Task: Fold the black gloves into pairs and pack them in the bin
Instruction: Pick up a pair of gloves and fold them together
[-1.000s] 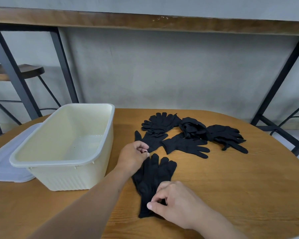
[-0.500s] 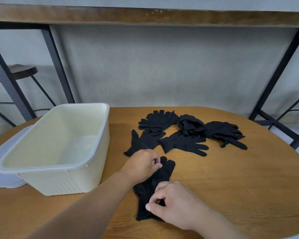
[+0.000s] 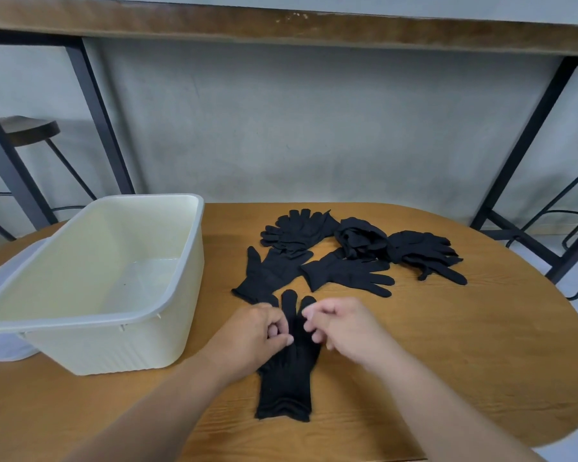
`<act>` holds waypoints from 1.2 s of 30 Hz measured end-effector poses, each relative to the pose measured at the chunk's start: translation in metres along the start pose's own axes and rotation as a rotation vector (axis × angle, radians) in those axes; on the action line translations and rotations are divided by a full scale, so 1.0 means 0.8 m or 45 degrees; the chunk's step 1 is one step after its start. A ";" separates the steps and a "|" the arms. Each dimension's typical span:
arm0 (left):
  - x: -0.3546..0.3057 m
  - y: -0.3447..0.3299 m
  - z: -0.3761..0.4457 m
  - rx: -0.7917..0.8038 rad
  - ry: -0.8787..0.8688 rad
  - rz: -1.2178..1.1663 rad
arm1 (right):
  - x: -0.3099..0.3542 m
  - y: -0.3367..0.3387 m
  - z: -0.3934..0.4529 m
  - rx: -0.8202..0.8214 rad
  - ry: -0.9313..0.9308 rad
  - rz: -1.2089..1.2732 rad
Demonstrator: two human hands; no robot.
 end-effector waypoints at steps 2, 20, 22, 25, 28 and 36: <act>0.003 -0.011 -0.011 0.089 0.004 0.012 | -0.011 -0.016 0.017 0.068 -0.161 0.232; -0.003 -0.026 -0.038 0.429 0.071 0.066 | -0.037 0.024 0.042 -0.334 -0.346 0.594; -0.004 -0.026 -0.042 0.465 0.084 0.087 | -0.027 0.002 0.029 -0.101 -0.320 0.634; -0.006 -0.028 -0.046 0.495 0.077 0.141 | -0.038 -0.016 0.016 0.006 -0.336 0.544; -0.008 -0.025 -0.051 0.466 0.067 0.134 | -0.030 0.019 0.011 -0.306 -0.186 0.233; 0.013 0.005 -0.058 0.189 0.153 -0.201 | 0.009 -0.060 -0.086 0.257 0.421 -0.653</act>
Point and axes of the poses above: each hand's wrist, its own z-axis towards the middle knuckle, its own y-axis out of the back of the hand, x = y × z, the point moved 10 cm from there along z, towards the middle knuckle, and after that the axes turned 5 degrees about -x, right-handed, at the moved point
